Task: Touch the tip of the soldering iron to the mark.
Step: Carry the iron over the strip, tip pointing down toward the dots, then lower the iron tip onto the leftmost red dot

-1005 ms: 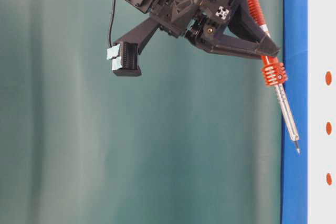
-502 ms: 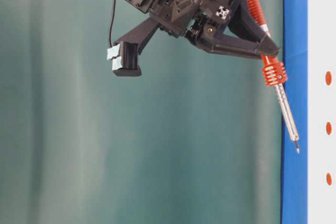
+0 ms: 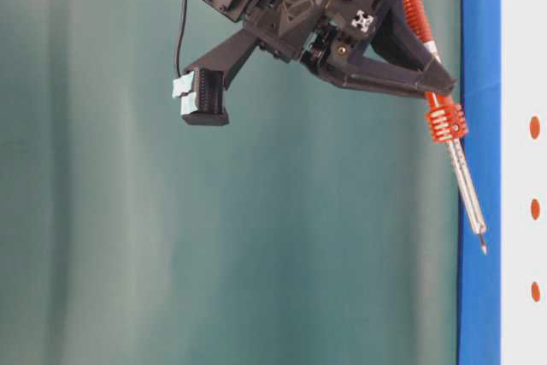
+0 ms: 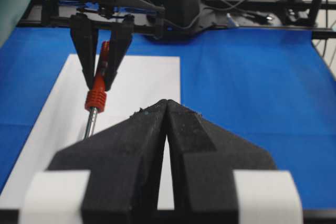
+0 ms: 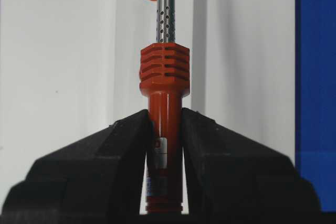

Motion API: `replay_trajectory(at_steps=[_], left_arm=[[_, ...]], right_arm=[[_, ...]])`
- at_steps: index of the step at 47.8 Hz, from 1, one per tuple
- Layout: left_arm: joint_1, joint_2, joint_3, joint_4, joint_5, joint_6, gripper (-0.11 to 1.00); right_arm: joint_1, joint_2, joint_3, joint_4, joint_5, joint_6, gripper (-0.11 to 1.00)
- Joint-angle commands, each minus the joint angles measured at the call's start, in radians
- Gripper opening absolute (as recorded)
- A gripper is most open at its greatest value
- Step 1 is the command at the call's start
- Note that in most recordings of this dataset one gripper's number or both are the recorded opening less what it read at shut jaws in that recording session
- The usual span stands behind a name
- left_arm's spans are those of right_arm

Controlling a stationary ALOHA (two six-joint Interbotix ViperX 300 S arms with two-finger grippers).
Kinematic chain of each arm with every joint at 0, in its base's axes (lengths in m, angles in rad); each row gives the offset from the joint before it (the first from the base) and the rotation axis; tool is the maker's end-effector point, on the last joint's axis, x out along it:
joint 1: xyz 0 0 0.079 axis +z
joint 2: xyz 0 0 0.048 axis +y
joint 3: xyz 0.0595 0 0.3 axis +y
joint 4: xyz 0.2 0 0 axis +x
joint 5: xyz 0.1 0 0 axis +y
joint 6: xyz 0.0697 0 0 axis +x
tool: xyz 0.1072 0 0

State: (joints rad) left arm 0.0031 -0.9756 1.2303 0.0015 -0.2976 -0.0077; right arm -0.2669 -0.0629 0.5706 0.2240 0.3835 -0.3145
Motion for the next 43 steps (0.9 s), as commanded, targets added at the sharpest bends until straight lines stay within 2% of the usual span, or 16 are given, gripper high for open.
replay_trajectory(at_steps=[1,21,43], left_arm=[[0.0,0.005,-0.008,0.0,-0.008,0.0,0.0],[-0.002,0.005,-0.008,0.002,-0.003,-0.002,0.0],[0.0,0.005,-0.005,0.002,-0.003,0.0,0.0]], right_arm=[[0.014,0.002,-0.038,-0.002,-0.014,-0.002,0.06],[0.018,0.152,-0.135,-0.002,-0.015,-0.002,0.06],[0.015,0.161,-0.132,-0.006,-0.008,0.003,0.06]])
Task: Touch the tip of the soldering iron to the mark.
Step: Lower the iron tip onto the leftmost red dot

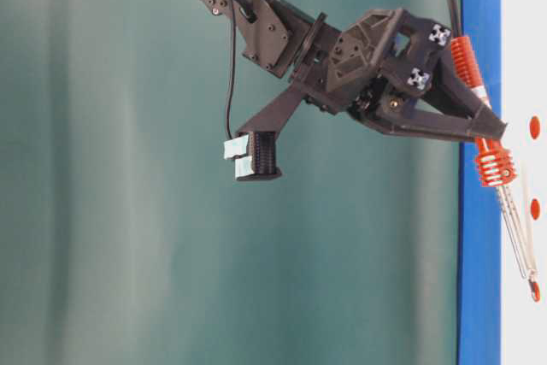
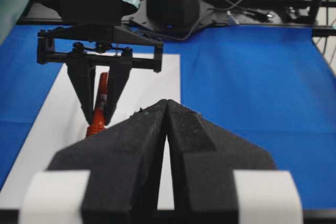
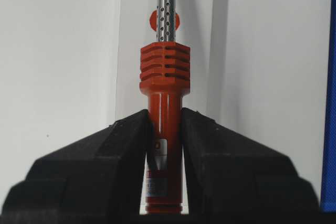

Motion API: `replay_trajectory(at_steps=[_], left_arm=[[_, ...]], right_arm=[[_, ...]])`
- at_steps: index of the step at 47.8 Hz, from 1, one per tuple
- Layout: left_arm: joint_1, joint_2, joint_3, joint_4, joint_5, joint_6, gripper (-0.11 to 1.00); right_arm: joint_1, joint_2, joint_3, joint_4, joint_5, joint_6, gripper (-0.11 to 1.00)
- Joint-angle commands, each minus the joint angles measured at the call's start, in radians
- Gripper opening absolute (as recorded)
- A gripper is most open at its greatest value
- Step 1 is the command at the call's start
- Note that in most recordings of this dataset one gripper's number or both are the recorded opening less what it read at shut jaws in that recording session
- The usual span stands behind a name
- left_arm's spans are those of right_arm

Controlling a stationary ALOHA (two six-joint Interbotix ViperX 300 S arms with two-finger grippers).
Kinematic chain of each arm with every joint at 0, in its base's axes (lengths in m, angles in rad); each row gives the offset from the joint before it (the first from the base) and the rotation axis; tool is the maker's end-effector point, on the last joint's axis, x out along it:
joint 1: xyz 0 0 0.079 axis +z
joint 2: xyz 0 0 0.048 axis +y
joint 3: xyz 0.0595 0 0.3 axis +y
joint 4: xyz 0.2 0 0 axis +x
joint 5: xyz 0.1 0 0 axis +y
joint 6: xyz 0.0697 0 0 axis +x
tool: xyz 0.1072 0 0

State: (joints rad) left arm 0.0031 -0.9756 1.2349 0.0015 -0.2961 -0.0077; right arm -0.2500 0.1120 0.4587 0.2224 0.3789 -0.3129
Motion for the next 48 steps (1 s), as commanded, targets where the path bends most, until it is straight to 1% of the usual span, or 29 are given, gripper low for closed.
replay_trajectory(at_steps=[1,13,48], left_arm=[[0.0,0.003,-0.009,0.002,-0.005,0.0,0.0],[-0.002,0.003,-0.009,0.002,-0.005,0.0,0.0],[-0.002,0.003,-0.009,0.002,-0.005,0.0,0.0]], right_arm=[[-0.003,-0.015,-0.02,-0.006,-0.002,0.002,0.06],[-0.005,-0.015,-0.021,-0.009,0.021,0.003,0.06],[-0.005,-0.011,-0.028,-0.009,0.028,0.008,0.06]])
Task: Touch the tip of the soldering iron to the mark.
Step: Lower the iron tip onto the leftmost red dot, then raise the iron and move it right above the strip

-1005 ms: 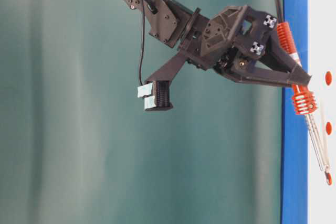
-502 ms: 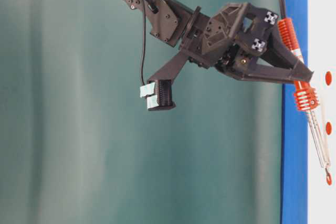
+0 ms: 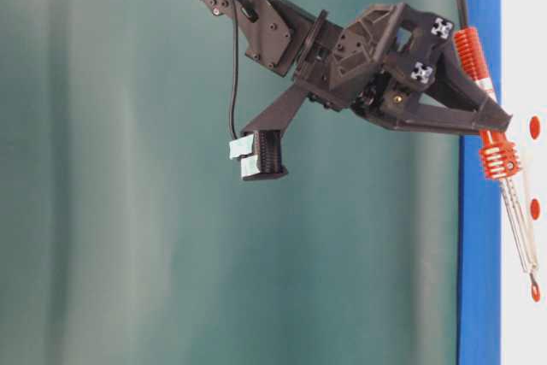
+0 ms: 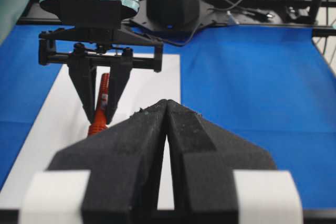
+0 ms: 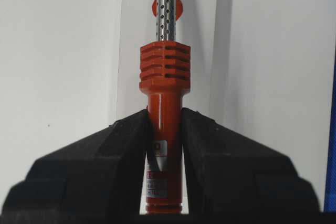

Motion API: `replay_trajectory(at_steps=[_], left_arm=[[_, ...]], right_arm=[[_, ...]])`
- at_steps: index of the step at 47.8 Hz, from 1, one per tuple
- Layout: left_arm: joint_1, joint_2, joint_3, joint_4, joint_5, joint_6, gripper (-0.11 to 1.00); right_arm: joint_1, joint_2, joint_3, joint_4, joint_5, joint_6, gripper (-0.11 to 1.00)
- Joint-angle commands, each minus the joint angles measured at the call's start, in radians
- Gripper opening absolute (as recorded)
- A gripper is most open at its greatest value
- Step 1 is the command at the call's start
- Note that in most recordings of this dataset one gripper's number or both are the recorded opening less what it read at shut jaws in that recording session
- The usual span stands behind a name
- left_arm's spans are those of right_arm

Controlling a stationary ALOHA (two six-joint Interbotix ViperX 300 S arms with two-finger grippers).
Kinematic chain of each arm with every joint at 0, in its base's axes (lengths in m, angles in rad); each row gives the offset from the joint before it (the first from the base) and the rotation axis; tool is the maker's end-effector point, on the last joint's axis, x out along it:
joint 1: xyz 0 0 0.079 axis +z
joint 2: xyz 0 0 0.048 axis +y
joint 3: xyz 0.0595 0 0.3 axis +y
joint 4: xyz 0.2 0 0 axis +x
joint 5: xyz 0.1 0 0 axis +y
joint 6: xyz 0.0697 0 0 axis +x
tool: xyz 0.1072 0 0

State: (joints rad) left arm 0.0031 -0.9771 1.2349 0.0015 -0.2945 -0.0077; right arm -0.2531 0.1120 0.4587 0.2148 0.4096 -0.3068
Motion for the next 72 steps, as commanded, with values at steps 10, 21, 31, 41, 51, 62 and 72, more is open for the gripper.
replay_trajectory(at_steps=[10,21,31,41,51,62,72], left_arm=[[0.0,0.005,-0.009,0.002,-0.006,0.0,0.0],[-0.002,0.005,-0.009,0.002,-0.005,0.0,0.0],[-0.002,0.005,-0.009,0.0,-0.006,0.0,0.0],[-0.002,0.005,-0.009,0.002,-0.006,-0.002,0.0],[-0.002,0.005,-0.009,0.0,-0.006,-0.002,0.0],[0.0,0.005,-0.009,0.0,-0.006,-0.002,0.0],[-0.002,0.005,-0.009,0.0,-0.006,-0.002,0.0]], right_arm=[[-0.002,-0.011,-0.028,-0.002,-0.003,0.003,0.06],[-0.002,-0.011,-0.028,-0.002,-0.003,0.003,0.06],[-0.002,-0.011,-0.029,-0.002,-0.003,0.006,0.06],[-0.002,-0.02,-0.029,-0.002,-0.003,0.009,0.06],[0.0,-0.101,-0.043,-0.002,0.049,0.009,0.06],[0.0,-0.218,-0.063,-0.003,0.11,0.009,0.06],[0.0,-0.233,-0.057,-0.008,0.117,0.009,0.06]])
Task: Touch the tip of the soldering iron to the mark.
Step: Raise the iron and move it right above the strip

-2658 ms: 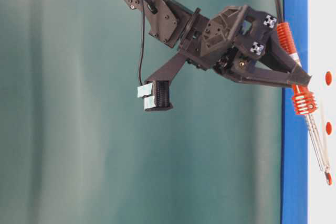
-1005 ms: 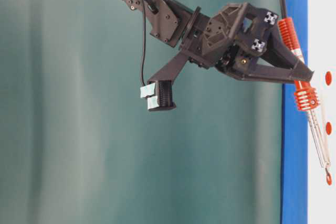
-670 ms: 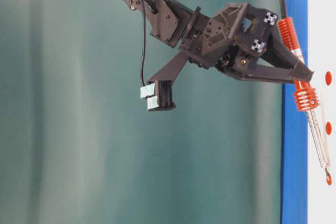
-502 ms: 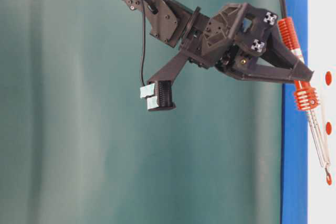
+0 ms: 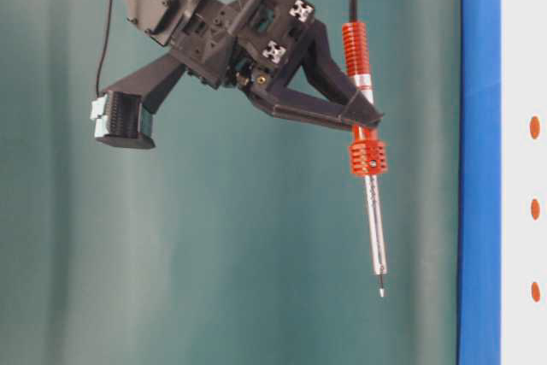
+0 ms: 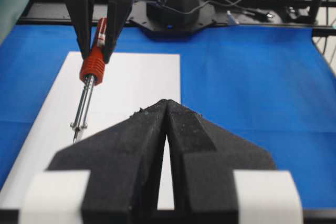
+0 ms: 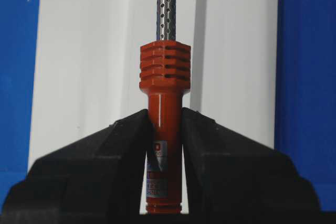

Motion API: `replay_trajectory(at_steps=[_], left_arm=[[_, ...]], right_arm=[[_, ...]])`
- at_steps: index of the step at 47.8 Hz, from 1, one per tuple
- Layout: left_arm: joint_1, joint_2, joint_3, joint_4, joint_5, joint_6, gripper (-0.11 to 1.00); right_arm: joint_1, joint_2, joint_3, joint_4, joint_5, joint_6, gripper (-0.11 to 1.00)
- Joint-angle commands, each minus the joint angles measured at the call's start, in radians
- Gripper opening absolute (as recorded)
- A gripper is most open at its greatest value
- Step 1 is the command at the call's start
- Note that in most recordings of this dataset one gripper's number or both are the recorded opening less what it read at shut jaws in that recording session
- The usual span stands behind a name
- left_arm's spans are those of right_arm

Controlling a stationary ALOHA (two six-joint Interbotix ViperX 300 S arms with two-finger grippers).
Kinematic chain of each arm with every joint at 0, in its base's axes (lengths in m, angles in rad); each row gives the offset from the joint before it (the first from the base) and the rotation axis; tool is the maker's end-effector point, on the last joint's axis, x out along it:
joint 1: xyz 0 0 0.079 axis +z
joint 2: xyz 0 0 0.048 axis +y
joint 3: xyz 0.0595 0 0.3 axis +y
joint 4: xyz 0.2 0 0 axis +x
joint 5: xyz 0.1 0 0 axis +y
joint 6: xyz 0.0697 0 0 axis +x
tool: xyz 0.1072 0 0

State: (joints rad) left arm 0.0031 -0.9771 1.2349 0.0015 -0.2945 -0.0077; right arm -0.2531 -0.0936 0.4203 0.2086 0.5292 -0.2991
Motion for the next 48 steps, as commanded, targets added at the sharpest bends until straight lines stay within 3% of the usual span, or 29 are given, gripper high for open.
replay_trajectory(at_steps=[1,16,34,48], left_arm=[[-0.002,0.003,-0.009,0.002,-0.006,-0.002,0.0],[0.0,0.005,-0.009,0.002,-0.012,-0.002,0.0],[-0.002,0.005,-0.011,0.0,-0.014,-0.002,0.0],[-0.002,0.005,-0.009,0.0,-0.018,-0.002,0.0]], right_arm=[[0.0,-0.026,-0.018,-0.002,-0.003,0.002,0.06],[-0.003,-0.06,0.04,-0.025,0.009,0.008,0.06],[-0.012,-0.225,0.216,-0.066,0.014,0.091,0.06],[-0.012,-0.245,0.235,-0.071,0.009,0.1,0.06]])
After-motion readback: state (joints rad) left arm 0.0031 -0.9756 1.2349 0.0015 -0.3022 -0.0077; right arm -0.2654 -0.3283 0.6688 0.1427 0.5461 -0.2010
